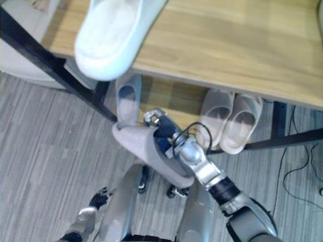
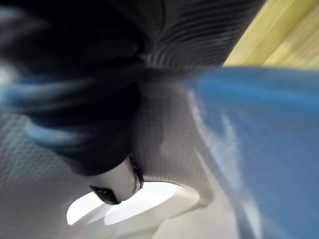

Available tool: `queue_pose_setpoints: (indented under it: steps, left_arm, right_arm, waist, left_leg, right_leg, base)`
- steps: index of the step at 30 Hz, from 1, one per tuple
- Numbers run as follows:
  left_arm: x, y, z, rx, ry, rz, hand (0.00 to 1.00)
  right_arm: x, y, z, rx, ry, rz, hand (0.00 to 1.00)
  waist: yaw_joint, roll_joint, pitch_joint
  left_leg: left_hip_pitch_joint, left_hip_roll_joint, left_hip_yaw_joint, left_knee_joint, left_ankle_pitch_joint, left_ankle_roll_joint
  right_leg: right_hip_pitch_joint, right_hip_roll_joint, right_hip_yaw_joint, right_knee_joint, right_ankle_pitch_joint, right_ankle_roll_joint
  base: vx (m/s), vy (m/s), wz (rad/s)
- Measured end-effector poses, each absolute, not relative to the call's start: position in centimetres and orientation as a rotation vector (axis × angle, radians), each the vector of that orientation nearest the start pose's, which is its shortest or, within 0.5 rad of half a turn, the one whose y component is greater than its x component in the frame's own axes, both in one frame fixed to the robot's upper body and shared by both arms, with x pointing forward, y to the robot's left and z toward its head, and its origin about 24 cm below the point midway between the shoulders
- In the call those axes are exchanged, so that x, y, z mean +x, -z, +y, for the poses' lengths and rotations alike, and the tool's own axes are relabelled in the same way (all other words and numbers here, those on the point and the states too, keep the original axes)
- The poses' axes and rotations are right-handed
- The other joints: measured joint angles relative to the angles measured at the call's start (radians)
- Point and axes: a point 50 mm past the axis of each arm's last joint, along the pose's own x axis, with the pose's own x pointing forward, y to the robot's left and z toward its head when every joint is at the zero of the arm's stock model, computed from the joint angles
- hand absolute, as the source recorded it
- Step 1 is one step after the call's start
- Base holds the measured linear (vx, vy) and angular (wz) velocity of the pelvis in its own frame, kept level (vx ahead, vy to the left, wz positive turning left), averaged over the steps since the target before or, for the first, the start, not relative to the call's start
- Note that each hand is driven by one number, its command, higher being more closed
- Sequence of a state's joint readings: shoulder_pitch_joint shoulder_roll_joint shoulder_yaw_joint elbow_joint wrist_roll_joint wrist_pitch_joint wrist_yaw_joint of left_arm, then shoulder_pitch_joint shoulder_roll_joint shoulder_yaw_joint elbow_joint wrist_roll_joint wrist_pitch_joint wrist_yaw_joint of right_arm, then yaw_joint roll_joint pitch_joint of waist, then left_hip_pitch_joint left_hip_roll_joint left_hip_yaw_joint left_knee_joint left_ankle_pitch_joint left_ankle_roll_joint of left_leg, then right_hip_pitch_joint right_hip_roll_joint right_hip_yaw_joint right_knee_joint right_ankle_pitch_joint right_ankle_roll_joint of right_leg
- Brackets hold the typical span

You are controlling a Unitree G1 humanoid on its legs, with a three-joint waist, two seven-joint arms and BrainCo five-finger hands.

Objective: Organize the slippers on the shoe rack

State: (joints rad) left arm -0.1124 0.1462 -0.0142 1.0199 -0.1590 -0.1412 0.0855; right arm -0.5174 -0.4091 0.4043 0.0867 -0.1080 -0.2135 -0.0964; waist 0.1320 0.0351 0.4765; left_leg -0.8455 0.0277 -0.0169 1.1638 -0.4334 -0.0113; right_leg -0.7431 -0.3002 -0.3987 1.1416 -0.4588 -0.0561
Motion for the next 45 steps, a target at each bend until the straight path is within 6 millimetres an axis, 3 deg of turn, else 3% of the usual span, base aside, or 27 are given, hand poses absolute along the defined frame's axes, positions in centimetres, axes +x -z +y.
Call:
queue_pose_setpoints:
  steps: [7,16,23,31,37,38,45]
  left_arm:
    - [20.1,11.1,20.1,-0.028,-0.243,0.675,0.0]
    - [21.0,10.1,19.8,-0.083,-0.304,0.615,0.0]
    - [21.3,9.9,19.4,-0.1,-0.33,0.598,0.0]
    - [21.4,9.8,19.4,-0.098,-0.342,0.598,0.0]
    - [21.6,9.8,19.4,-0.094,-0.361,0.601,0.0]
    - [21.6,9.8,19.4,-0.096,-0.361,0.602,0.0]
    - [21.8,9.8,19.2,-0.106,-0.373,0.603,0.0]
  right_arm:
    - [31.4,-18.3,-11.3,-0.453,-0.116,-0.675,1.0]
    - [31.9,-20.8,-14.9,-0.432,0.315,-0.704,1.0]
    - [34.2,-22.0,-17.2,-0.453,0.526,-0.619,1.0]
    - [36.8,-22.6,-16.7,-0.444,0.564,-0.534,1.0]
    - [38.1,-24.4,-15.9,-0.436,0.575,-0.538,1.0]
    - [38.3,-24.5,-15.7,-0.432,0.576,-0.536,0.0]
    - [38.7,-24.7,-14.8,-0.374,0.586,-0.509,0.0]
  waist:
    - [0.027,-0.014,0.013]
    - [0.048,-0.016,0.012]
    - [0.066,-0.017,0.011]
    - [0.084,-0.019,0.007]
    - [0.095,-0.023,-0.012]
    - [0.097,-0.023,-0.013]
    - [0.113,-0.024,-0.038]
  left_leg:
    - [-0.145,0.015,-0.006,0.102,-0.021,-0.001]
    - [-0.236,0.012,-0.018,0.153,-0.02,-0.007]
    - [-0.288,0.008,-0.023,0.183,-0.016,-0.016]
    - [-0.313,0.006,-0.034,0.188,-0.011,-0.025]
    - [-0.35,0.001,-0.052,0.202,-0.006,-0.034]
    - [-0.351,0.0,-0.052,0.202,-0.006,-0.035]
    - [-0.371,-0.013,-0.062,0.196,0.002,-0.042]
  right_leg:
    - [-0.133,-0.025,-0.007,0.106,-0.029,-0.022]
    - [-0.214,-0.043,-0.015,0.164,-0.049,-0.034]
    - [-0.261,-0.054,-0.016,0.198,-0.057,-0.041]
    - [-0.282,-0.054,-0.022,0.206,-0.061,-0.048]
    - [-0.31,-0.054,-0.033,0.221,-0.064,-0.053]
    - [-0.31,-0.055,-0.034,0.221,-0.066,-0.055]
    - [-0.322,-0.065,-0.044,0.221,-0.066,-0.055]
  base:
    - [-0.08,-0.017,-0.02]
    - [-0.01,-0.01,0.03]
    - [-0.02,0.004,0.01]
    - [-0.03,0.006,0.02]
    - [-0.03,0.005,0.04]
    - [-0.04,0.017,0.04]
    - [-0.03,0.019,0.06]
